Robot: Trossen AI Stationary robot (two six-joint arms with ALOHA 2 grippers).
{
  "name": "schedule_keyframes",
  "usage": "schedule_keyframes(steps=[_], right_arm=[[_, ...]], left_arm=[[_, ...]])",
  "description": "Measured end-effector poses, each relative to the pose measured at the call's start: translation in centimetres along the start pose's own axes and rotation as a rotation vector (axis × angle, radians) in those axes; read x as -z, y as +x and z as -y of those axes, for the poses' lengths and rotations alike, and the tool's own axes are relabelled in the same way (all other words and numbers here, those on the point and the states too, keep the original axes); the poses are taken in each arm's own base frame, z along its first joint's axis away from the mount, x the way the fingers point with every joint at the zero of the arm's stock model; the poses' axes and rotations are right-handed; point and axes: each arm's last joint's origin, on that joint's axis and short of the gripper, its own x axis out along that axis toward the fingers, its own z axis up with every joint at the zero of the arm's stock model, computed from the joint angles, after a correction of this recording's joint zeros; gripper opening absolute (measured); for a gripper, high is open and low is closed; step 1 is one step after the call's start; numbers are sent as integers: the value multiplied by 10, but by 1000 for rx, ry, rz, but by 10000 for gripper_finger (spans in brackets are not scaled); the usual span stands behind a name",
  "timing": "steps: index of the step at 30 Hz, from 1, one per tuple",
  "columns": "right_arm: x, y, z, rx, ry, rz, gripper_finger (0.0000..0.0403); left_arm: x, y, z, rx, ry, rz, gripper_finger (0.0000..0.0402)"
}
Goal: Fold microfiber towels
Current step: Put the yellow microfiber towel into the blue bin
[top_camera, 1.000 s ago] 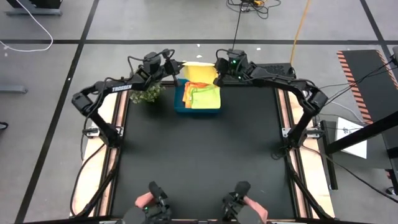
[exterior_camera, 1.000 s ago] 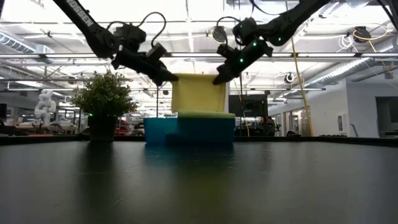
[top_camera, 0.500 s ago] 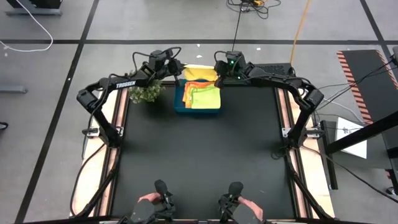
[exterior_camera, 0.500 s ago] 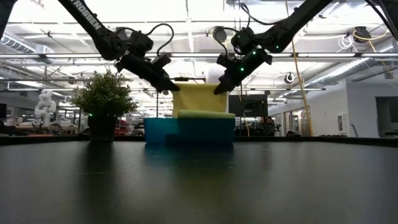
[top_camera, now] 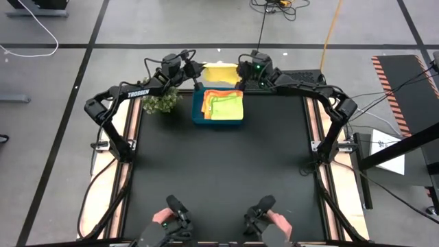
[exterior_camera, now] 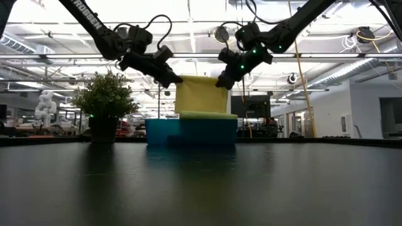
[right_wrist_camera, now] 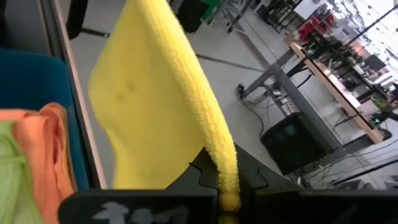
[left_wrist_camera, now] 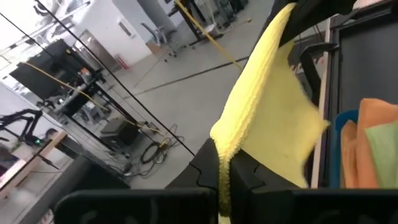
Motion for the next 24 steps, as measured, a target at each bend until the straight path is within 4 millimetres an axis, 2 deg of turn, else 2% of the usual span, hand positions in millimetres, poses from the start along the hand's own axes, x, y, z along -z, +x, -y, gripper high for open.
schedule_keyframes(steps=[6,11,14,19,24], right_arm=[[4,0,0,-53,37,-7,0],[2,-3,-25,-200,-11,-64,0],[-3,-7,-41,-259,-47,-83,0],[-14,-14,-66,-332,-102,-75,0],[-23,-18,-79,-317,-145,-81,0]], left_arm=[[5,0,4,40,-30,-47,7],[13,-1,20,153,-26,-169,4],[11,-7,24,204,-37,-215,6],[-8,-21,30,270,-33,-213,4],[-35,-38,36,306,-12,-172,4]])
